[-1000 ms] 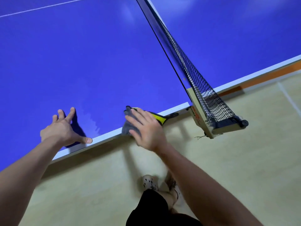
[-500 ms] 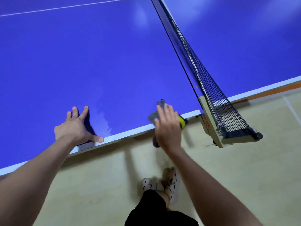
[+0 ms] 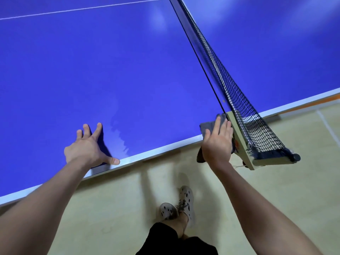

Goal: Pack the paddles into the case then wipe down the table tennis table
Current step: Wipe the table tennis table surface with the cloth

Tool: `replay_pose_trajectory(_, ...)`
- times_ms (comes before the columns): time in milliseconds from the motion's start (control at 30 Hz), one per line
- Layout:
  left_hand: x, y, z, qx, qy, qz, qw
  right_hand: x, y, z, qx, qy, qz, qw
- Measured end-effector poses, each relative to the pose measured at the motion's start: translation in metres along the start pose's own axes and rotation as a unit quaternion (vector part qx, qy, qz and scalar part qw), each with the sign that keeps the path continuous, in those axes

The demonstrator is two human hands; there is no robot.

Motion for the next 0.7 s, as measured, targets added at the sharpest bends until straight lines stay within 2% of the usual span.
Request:
replay_pose_trajectory(167, -0.003, -0.005, 0.002, -0.003, 0.001, 0.006, 1.0, 0.014, 0.039, -0.032, 0.022, 0.04, 0.02, 0.999)
replay_pose_trajectory(267, -0.006, -0.008, 0.005, -0.006, 0.003, 0.004, 1.0, 0.01, 0.021, -0.043, -0.01, 0.077, 0.024, 0.997)
replay_pose_trajectory(333, -0.009, -0.009, 0.006, -0.009, 0.006, 0.002, 1.0, 0.004, -0.009, -0.065, -0.087, 0.091, 0.017, 0.992)
replay_pose_trajectory(400, -0.012, -0.01, 0.007, -0.01, 0.013, 0.002, 1.0, 0.003, -0.046, -0.107, -0.21, 0.097, -0.014, 0.973)
replay_pose_trajectory(533, -0.02, -0.012, -0.002, 0.016, 0.014, -0.007, 1.0, 0.006, -0.103, -0.195, -0.437, 0.153, -0.105, 0.88)
replay_pose_trajectory(600, -0.029, -0.009, -0.017, 0.046, 0.002, -0.018, 0.999, 0.008, -0.106, -0.215, -0.491, 0.125, -0.114, 0.854)
replay_pose_trajectory(700, -0.035, -0.001, -0.047, 0.076, -0.055, 0.013, 0.995, 0.01, -0.078, -0.225, -0.508, 0.093, -0.118, 0.848)
Point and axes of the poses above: each hand's wrist, its own y-axis towards the middle knuckle, its own x-axis out of the palm, z = x × y, the point moved 2 cm from there along y, towards the middle knuckle, and after that the axes turned 4 degrees about -x, right-handed, at the moved point
